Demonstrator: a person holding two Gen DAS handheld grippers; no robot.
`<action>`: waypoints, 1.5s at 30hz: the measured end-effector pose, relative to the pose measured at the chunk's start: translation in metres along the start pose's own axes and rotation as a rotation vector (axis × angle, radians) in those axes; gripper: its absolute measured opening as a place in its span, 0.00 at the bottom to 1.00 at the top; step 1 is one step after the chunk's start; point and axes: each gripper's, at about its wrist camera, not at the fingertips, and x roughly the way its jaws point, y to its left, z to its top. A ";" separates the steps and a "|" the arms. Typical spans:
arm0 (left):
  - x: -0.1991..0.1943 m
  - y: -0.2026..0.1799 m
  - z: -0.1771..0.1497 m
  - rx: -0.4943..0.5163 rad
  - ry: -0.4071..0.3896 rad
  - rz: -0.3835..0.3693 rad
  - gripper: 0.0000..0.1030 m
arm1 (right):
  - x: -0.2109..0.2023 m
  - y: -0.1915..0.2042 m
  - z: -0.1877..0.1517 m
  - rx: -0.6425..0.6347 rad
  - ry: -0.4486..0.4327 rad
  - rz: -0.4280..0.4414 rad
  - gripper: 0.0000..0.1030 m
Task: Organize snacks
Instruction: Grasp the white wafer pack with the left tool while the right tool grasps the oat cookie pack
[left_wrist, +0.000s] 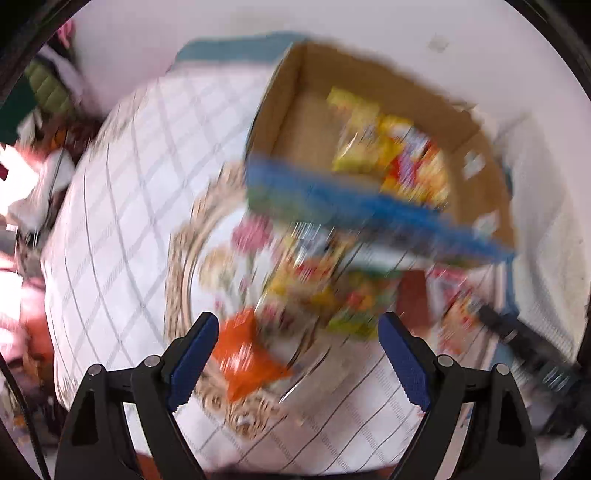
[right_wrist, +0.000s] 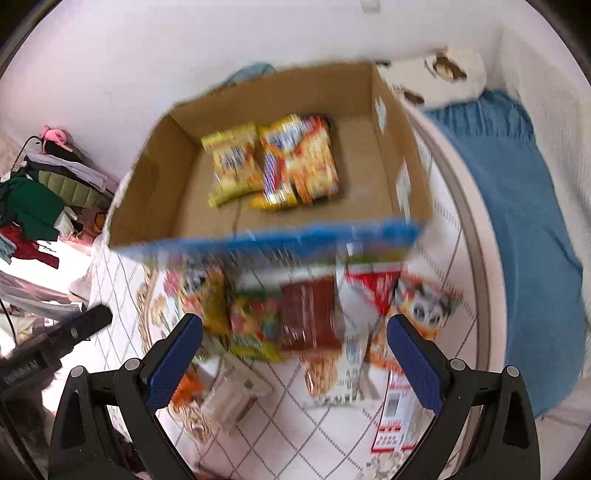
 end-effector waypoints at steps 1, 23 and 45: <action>0.015 0.001 -0.011 0.019 0.040 0.016 0.86 | 0.006 -0.005 -0.006 0.011 0.016 0.007 0.92; 0.139 -0.037 -0.074 0.022 0.361 0.010 0.51 | 0.110 -0.037 -0.079 -0.030 0.282 -0.064 0.57; 0.103 -0.077 -0.081 0.165 0.261 0.038 0.56 | 0.103 -0.029 -0.138 -0.059 0.275 -0.073 0.50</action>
